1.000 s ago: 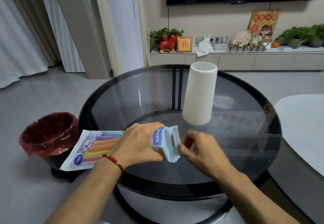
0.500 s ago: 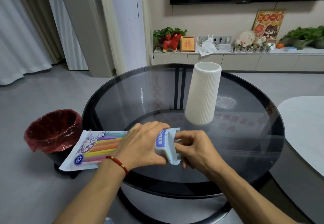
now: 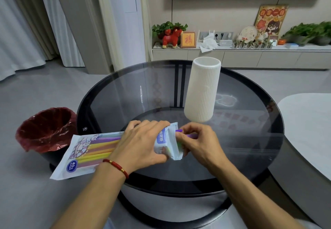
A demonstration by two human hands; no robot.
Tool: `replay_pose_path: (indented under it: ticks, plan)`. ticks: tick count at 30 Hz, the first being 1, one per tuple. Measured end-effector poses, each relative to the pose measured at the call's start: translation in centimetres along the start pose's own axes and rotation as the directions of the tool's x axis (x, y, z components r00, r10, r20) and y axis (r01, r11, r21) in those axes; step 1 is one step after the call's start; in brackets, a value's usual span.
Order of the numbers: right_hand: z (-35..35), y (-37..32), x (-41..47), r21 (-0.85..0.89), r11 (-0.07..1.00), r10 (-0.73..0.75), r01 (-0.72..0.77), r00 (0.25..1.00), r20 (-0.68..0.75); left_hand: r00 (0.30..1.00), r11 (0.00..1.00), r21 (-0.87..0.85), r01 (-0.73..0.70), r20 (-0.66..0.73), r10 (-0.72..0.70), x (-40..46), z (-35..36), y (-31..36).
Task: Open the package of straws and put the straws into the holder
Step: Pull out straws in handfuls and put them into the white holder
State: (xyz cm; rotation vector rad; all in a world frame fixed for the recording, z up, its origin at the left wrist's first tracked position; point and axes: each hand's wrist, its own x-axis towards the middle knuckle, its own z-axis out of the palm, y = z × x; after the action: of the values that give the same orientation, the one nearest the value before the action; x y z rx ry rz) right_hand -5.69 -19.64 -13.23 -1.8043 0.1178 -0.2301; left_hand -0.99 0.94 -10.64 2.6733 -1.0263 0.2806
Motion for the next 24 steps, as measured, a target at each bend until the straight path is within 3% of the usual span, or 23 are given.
replay_pose_path:
  ticks: [8, 12, 15, 17, 20, 24]
  plan:
    - [-4.5, -0.8, 0.6, 0.243, 0.969, -0.002, 0.034, 0.992, -0.129, 0.984, 0.974, 0.157, 0.161, 0.058, -0.171, -0.4, -0.6, -1.3]
    - [-5.9, -1.4, 0.1, 0.214, 0.974, -0.037, 0.076, 0.983, -0.182, 0.96, 0.939, 0.24, 0.248, 0.07, -0.272, -0.2, -0.8, -1.0]
    - [-7.5, -1.5, -0.2, 0.079, 0.991, -0.088, 0.111, 0.965, -0.248, 0.94, 0.936, 0.184, 0.301, 0.105, -0.323, -0.4, -0.5, -1.1]
    - [-8.3, -1.6, -0.4, -0.031, 0.991, -0.136, 0.133, 0.959, -0.247, 0.958, 0.967, 0.083, 0.242, 0.14, -0.252, -0.3, -0.6, -0.4]
    - [-8.6, -1.8, -0.9, -0.065, 0.982, -0.187, 0.177, 0.964, -0.188, 0.991, 0.991, -0.066, 0.118, 0.072, -0.113, 0.6, 0.0, 1.9]
    - [-8.9, -2.1, -1.4, -0.046, 0.968, -0.251, 0.247, 0.953, -0.17, 0.993, 0.991, 0.067, 0.112, 0.013, -0.113, 2.0, 2.0, 3.7]
